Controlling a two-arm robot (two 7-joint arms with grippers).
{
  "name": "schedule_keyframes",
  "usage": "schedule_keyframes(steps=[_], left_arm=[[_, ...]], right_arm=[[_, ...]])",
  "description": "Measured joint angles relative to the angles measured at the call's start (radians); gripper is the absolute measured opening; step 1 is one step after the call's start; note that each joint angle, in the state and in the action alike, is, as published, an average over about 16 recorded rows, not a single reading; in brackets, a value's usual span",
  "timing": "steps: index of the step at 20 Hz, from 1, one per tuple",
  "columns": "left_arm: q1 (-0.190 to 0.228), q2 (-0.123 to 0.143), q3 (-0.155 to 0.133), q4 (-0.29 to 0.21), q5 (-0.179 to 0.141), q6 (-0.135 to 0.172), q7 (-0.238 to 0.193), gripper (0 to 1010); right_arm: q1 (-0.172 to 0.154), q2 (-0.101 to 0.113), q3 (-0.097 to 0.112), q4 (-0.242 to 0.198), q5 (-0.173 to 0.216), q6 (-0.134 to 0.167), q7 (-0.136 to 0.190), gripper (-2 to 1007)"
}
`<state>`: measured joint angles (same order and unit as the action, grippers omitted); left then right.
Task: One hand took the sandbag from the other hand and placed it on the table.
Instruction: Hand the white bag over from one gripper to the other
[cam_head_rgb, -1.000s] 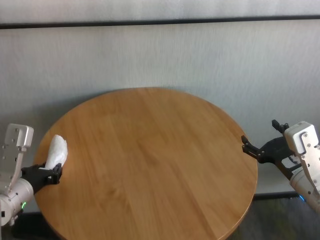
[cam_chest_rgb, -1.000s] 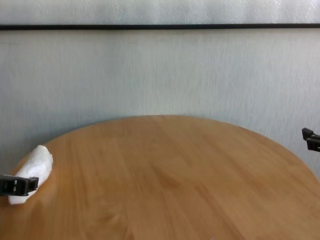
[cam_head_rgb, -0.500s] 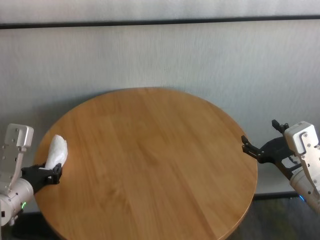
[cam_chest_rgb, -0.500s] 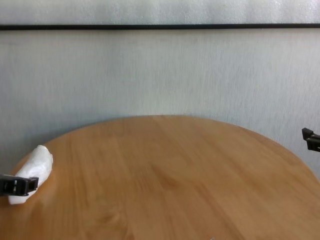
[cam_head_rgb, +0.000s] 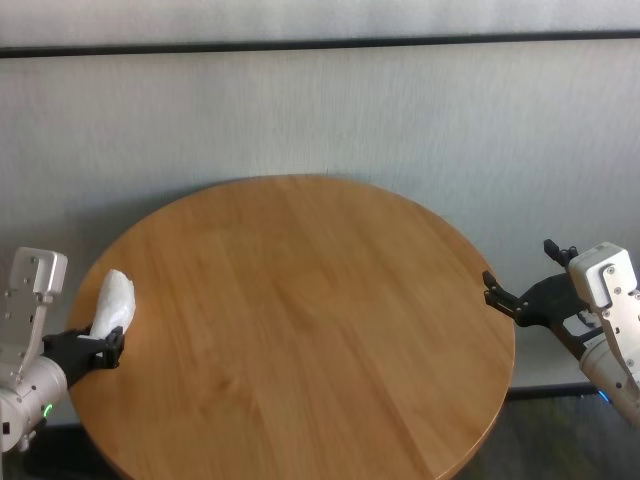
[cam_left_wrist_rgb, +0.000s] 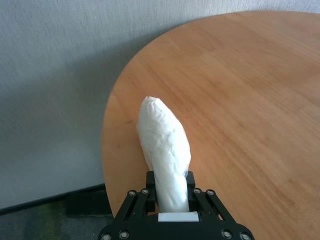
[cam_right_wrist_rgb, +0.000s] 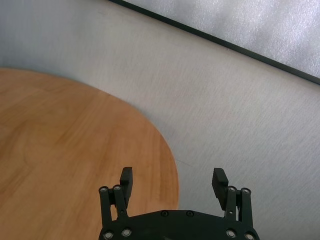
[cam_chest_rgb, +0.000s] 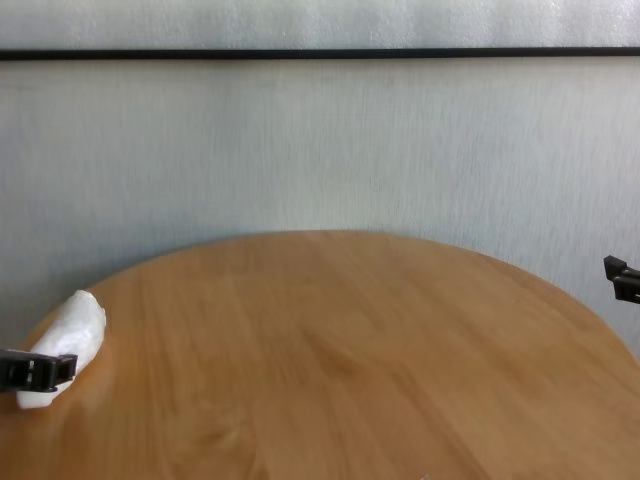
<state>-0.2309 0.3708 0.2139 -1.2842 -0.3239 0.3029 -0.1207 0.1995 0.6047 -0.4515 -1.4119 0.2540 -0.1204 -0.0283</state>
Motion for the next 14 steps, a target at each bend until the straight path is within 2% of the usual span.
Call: schedule_keyframes(steps=[14], left_arm=[[0.006,0.0,-0.004,-0.007,0.006,-0.008,-0.014,345]], right_arm=[[0.0,0.0,0.0,0.0,0.0,0.0,0.0,1001]])
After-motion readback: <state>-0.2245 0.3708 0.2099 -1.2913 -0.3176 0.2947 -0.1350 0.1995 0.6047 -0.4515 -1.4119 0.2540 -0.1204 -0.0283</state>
